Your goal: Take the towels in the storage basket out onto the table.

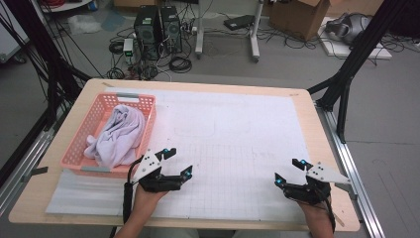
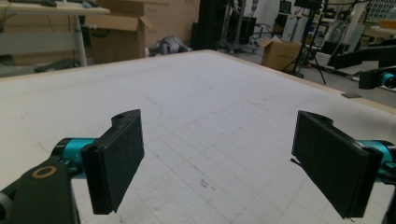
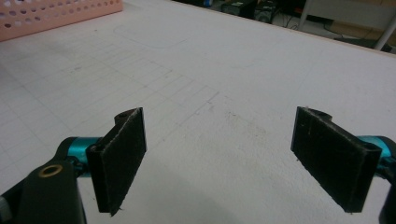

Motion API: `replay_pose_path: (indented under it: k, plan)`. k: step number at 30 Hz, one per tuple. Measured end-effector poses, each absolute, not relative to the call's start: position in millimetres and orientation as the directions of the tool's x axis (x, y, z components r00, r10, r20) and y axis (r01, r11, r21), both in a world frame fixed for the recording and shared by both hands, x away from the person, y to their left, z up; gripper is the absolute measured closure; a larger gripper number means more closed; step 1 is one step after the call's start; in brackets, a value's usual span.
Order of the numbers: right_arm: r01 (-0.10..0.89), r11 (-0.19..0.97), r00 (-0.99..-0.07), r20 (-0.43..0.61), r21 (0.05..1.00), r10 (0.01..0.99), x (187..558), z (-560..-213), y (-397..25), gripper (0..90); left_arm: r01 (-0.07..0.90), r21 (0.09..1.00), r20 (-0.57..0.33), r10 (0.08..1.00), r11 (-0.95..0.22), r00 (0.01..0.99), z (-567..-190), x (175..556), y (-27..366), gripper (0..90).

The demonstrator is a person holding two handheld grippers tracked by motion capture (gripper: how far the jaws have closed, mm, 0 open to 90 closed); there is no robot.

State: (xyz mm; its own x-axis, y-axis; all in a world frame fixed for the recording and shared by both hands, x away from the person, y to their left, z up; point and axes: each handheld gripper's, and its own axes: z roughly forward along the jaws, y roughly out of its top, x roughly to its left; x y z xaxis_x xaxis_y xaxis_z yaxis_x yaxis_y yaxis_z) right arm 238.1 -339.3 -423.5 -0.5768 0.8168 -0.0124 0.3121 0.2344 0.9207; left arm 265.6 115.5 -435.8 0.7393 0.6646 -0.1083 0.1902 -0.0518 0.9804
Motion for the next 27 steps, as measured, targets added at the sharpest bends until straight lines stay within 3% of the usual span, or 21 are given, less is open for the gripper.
replay_pose_path:
  k: [10, 27]
  plan:
    - [0.318, 0.244, -0.585, -0.013, 0.916, 0.811, 244, -425, -337, 17.1, 0.147, 0.987, -0.061, 0.678, -0.071, 0.733, -435, 262, 117, 16.6]
    - [0.319, 0.257, -0.592, -0.019, 0.912, 0.806, 248, -423, -331, 17.1, 0.163, 0.985, -0.078, 0.691, -0.059, 0.719, -410, 257, 127, 16.6]
